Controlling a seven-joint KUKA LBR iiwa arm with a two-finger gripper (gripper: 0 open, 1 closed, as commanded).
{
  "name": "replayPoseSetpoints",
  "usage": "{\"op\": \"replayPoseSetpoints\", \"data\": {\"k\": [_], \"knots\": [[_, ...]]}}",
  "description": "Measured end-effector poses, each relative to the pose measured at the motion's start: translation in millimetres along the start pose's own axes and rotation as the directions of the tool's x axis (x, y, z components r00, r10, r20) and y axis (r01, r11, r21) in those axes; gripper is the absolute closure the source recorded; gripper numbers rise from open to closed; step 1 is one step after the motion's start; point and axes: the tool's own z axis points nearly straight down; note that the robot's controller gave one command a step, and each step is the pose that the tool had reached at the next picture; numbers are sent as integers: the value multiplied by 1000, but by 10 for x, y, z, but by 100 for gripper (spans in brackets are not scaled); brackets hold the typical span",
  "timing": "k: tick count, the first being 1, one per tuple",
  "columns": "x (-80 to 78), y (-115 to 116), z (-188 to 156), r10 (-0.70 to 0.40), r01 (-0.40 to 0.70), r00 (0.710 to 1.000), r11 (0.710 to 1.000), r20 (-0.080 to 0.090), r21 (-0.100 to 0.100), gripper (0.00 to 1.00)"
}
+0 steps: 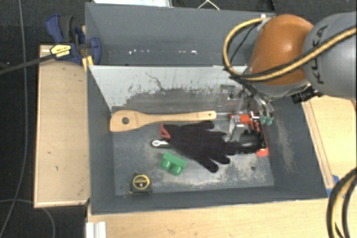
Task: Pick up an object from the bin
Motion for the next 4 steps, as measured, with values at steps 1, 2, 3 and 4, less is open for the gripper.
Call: {"op": "replayPoseSetpoints", "data": {"k": [1,2,3,4], "knots": [[0,0,0,0,0,1000,1000,0,0,0],[71,324,658,33,-33,999,999,1,-1,0],[26,154,869,-30,30,1000,1000,6,1,0],[48,251,878,4,-4,1000,1000,6,1,0]]}}
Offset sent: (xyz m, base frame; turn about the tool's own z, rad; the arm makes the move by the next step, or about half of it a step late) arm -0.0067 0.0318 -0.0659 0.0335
